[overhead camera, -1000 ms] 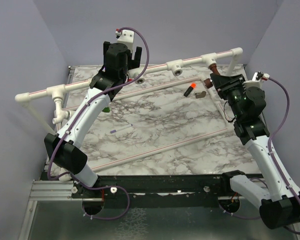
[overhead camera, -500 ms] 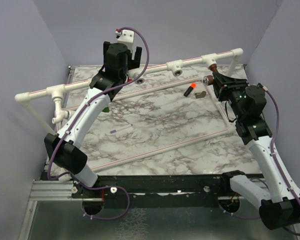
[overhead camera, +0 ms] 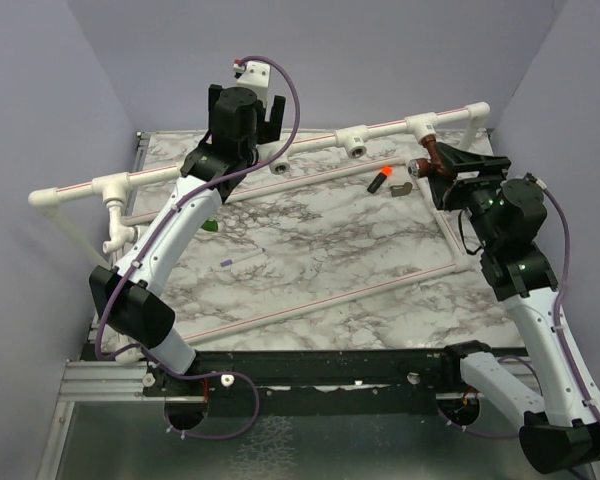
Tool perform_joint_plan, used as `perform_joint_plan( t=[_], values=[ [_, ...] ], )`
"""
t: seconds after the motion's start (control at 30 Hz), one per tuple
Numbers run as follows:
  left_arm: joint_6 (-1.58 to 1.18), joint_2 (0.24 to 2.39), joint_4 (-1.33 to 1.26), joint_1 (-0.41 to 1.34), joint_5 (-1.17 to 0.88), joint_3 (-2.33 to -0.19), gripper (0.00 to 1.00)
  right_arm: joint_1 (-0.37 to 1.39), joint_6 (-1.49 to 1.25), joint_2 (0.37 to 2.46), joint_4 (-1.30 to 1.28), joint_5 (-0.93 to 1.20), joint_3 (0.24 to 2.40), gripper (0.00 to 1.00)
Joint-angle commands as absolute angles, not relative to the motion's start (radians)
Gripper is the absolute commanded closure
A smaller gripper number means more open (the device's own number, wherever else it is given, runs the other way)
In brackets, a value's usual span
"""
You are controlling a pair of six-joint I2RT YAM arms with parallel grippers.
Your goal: Install the water faucets
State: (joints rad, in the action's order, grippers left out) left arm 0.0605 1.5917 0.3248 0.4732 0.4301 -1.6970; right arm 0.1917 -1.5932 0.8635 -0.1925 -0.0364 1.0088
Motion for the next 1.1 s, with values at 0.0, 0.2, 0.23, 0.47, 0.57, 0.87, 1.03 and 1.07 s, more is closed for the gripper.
perform_joint_plan(
  t=[0.0,0.2,0.23,0.47,0.57,0.87,1.03,1.07],
  values=[
    [0.058,1.612,0.378,0.479,0.425,-1.679,0.03,0.202,-1.557,0.832,-0.216,-0.027,1.002,0.32],
    [0.060,1.620,0.379,0.480,0.426,-1.681,0.03,0.201,-1.398,0.824,-0.364,-0.036,1.046,0.28],
    [0.060,1.620,0.379,0.480,0.426,-1.681,0.03,0.202,-1.368,0.815,-0.380,-0.042,1.050,0.28],
    [0.058,1.632,0.382,0.481,0.422,-1.689,0.03,0.202,-1.076,0.770,-0.458,-0.096,1.105,0.26],
    [0.058,1.632,0.382,0.481,0.423,-1.689,0.03,0.203,-0.884,0.748,-0.432,-0.088,1.117,0.26],
    [0.063,1.634,0.383,0.483,0.423,-1.689,0.03,0.202,-0.251,0.728,-0.336,0.095,1.135,0.26],
    [0.063,1.637,0.383,0.483,0.425,-1.690,0.03,0.203,0.175,0.708,-0.335,0.145,1.113,0.23],
    [0.064,1.638,0.383,0.483,0.424,-1.691,0.03,0.203,0.263,0.704,-0.341,0.164,1.110,0.22]
  ],
)
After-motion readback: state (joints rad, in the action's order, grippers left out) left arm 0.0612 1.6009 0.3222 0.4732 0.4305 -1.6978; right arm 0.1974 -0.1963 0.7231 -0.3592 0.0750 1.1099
